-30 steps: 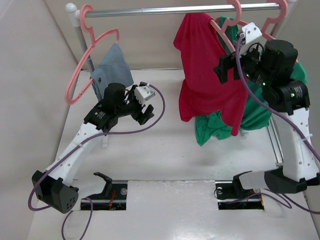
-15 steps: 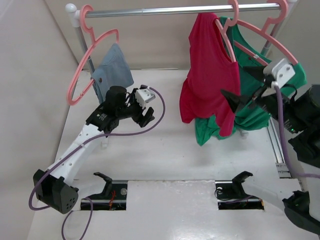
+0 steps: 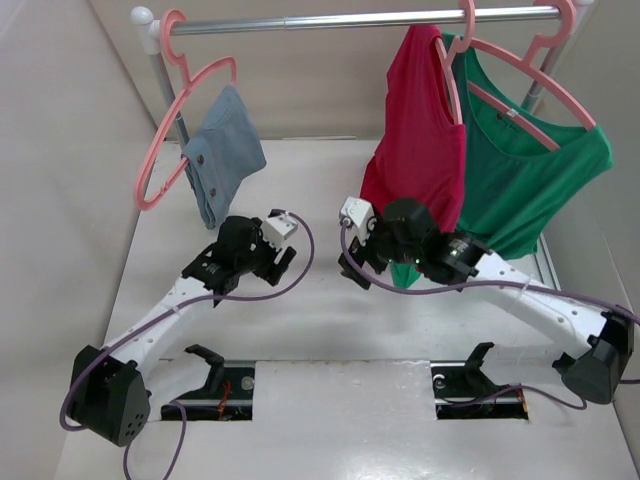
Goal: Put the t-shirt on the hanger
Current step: Hang the hanger with tshirt onto the clothesline
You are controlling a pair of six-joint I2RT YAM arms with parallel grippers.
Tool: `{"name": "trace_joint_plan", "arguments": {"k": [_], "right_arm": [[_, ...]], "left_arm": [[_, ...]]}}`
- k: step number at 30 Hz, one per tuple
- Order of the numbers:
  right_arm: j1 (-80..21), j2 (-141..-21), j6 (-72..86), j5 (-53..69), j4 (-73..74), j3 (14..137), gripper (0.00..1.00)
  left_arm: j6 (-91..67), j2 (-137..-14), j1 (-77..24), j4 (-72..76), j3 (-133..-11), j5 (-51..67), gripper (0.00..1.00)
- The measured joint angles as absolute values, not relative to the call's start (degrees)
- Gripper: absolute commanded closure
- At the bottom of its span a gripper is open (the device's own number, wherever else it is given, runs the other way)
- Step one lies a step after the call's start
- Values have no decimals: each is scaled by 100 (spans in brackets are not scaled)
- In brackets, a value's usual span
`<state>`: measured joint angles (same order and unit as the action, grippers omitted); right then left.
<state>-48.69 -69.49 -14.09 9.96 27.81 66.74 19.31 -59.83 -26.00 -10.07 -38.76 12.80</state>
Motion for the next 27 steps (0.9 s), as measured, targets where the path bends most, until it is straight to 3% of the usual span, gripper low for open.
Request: {"name": "trace_joint_plan", "arguments": {"k": [13,27], "right_arm": [[-4856,-6930,-3,-880,1938,4294,0],[-4567,-6971,631,-1433,1417,4110,0]], "left_arm": [[1732,-5402,-2233,-311,-3022,786,29],[1594,-5299,-2084,130,-2775,749,27]]}}
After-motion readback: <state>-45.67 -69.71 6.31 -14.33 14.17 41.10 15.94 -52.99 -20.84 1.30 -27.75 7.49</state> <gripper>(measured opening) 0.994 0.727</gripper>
